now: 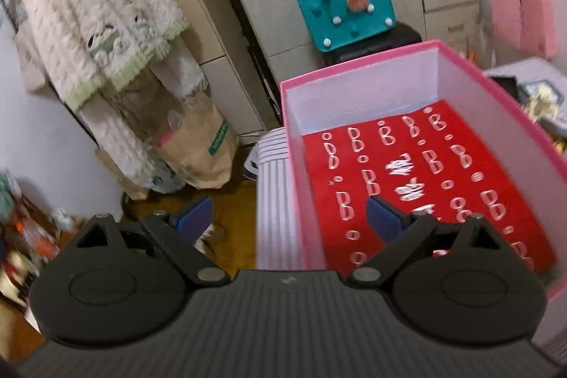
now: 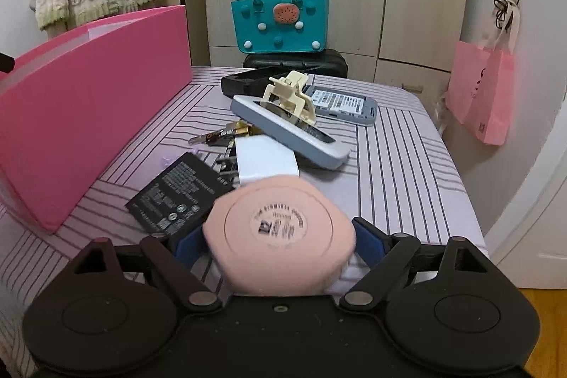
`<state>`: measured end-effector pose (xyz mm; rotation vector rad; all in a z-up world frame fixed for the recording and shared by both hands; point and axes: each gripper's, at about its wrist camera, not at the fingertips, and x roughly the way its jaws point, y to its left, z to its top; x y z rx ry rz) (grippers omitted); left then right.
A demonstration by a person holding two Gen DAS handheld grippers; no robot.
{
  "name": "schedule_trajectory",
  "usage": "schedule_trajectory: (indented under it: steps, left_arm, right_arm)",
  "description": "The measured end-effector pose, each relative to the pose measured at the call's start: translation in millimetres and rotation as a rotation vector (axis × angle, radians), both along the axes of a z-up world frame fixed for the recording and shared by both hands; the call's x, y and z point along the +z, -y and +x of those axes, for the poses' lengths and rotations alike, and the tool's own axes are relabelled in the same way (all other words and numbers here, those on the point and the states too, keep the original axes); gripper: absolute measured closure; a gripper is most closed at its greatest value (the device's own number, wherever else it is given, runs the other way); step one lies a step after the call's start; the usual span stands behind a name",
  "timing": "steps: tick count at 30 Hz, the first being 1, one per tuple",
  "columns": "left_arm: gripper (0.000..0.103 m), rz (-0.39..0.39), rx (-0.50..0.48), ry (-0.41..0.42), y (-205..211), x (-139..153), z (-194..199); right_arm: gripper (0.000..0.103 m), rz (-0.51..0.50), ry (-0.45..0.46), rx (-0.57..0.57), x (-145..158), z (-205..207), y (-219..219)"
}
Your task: Organize rigid objects
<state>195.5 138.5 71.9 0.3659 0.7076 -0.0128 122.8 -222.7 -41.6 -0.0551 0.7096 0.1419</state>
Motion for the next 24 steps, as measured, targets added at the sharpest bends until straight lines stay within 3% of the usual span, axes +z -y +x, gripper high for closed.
schedule_trajectory:
  steps: [3, 7, 9, 15, 17, 18, 20, 22, 24]
  left_arm:
    - [0.009, 0.007, -0.009, -0.023, -5, 2, 13]
    - [0.027, -0.015, -0.020, -0.075, -10, 0, 28]
    - [0.030, -0.028, -0.018, -0.098, -13, -3, 37]
    - [0.031, -0.083, -0.010, -0.185, -22, -11, 53]
    - [0.034, -0.072, -0.015, -0.181, -24, -12, 54]
    - [0.038, -0.063, -0.016, -0.172, -24, -12, 54]
    - [0.057, -0.052, -0.012, -0.177, -26, -15, 55]
    - [0.074, -0.113, -0.032, -0.230, -30, -18, 59]
    - [0.083, -0.168, -0.038, -0.294, -32, -20, 62]
  right_arm:
    - [0.015, 0.003, -0.009, -0.014, 1, 4, 0]
    - [0.014, -0.019, -0.020, -0.021, 4, 6, -4]
    - [0.014, -0.026, -0.030, -0.027, 5, 7, -5]
    - [0.012, -0.025, -0.073, -0.063, 8, 10, -7]
    - [0.017, -0.006, -0.083, -0.068, 9, 11, -6]
    - [0.017, 0.006, -0.088, -0.065, 9, 11, -5]
    - [0.016, 0.017, -0.096, -0.074, 10, 12, -4]
    - [0.016, 0.015, -0.101, -0.078, 11, 14, -3]
    - [0.016, 0.014, -0.101, -0.081, 14, 15, -2]
